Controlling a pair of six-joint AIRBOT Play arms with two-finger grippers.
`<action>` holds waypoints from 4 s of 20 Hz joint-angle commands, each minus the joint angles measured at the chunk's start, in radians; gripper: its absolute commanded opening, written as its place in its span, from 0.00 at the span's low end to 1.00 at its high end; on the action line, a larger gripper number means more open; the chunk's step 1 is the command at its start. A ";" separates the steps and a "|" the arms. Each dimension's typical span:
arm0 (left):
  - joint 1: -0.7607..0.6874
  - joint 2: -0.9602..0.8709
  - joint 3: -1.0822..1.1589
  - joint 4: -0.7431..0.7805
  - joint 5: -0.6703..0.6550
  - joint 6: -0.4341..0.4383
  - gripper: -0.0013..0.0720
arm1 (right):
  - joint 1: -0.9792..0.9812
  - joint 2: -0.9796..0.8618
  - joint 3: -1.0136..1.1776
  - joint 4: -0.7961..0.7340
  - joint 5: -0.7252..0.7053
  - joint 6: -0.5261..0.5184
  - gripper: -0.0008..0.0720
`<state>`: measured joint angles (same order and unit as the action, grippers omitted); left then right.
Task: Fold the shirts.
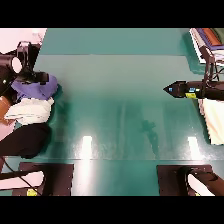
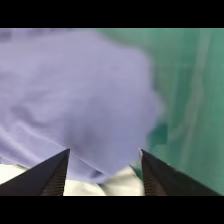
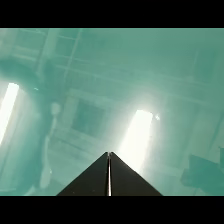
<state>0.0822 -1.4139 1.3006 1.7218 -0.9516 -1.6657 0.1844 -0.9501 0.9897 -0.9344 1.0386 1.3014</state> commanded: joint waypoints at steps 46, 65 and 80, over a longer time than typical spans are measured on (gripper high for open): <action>-0.130 0.045 -0.135 -0.480 -0.135 0.108 0.72 | 0.012 -0.002 0.623 -0.078 0.086 0.000 0.03; -0.110 -0.098 -0.151 -0.704 -0.089 0.234 0.05 | -0.026 -0.057 0.536 -0.091 0.277 0.122 0.03; -0.111 -0.015 0.047 -0.659 -0.105 0.234 0.05 | 0.148 -0.062 -0.595 0.122 -0.112 0.196 0.63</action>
<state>-0.0288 -1.4311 1.3422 1.0622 -1.0557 -1.4315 0.2096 -0.9375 0.4595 -0.8951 1.0706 1.4948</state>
